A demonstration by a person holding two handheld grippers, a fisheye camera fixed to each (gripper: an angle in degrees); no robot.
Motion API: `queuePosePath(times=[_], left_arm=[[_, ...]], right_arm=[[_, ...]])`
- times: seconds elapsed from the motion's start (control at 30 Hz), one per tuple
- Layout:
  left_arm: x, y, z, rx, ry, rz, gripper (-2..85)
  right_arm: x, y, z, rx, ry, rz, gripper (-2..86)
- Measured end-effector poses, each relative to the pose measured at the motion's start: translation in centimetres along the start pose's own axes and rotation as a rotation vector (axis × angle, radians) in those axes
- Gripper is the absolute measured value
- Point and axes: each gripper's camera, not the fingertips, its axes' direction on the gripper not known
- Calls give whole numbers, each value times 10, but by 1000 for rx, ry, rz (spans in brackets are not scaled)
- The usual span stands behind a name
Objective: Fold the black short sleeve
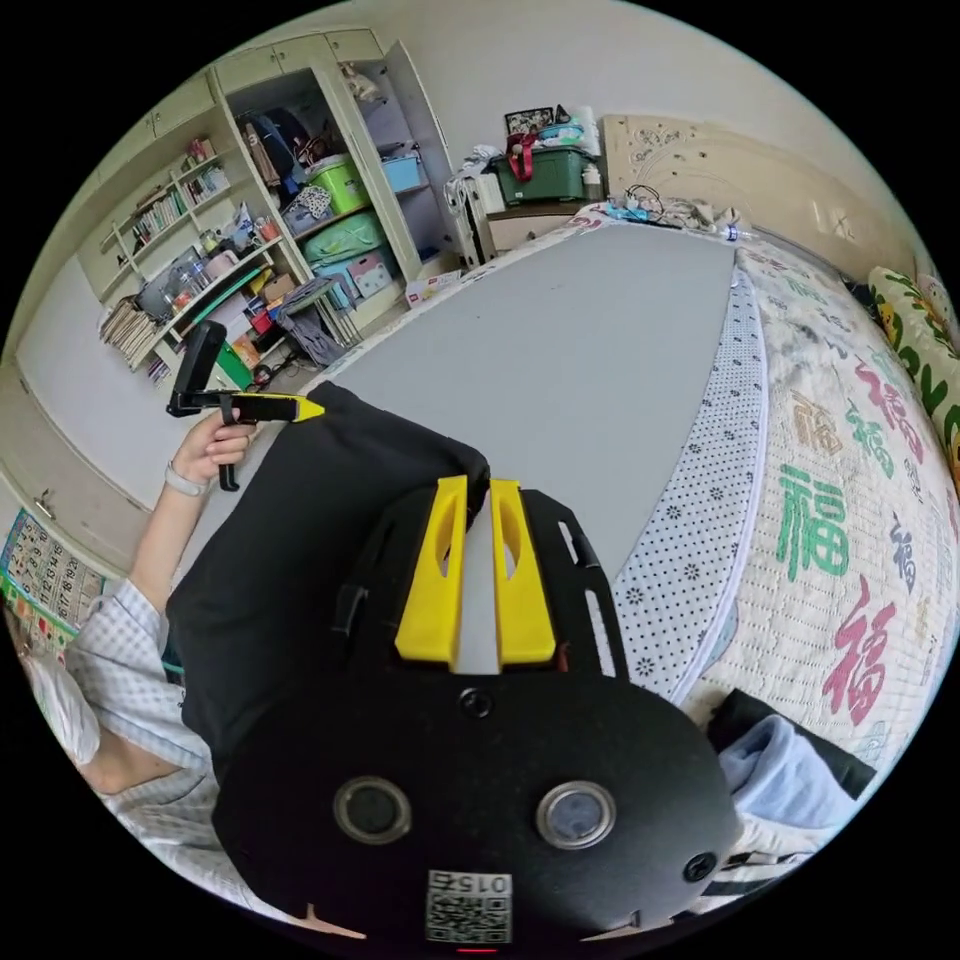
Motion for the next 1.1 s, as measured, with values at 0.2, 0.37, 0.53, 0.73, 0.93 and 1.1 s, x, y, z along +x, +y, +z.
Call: queuePosePath(times=[0.2,0.37,0.53,0.73,0.93,1.1], left_arm=[[35,21,53,-35,56,-26,15],[93,36,80,-39,17,17,14],[133,52,96,-18,39,5,17],[174,72,102,32,114,-15,19],[234,71,110,7,54,6,19],[272,71,101,26,45,40,17]], right_arm=[[-107,44,-59,314,524,-179,11],[-278,131,-83,692,523,-535,4],[-394,196,-32,423,232,-700,43],[-456,228,42,105,129,-655,81],[-482,232,70,62,196,-636,60],[-480,235,73,110,191,-576,23]])
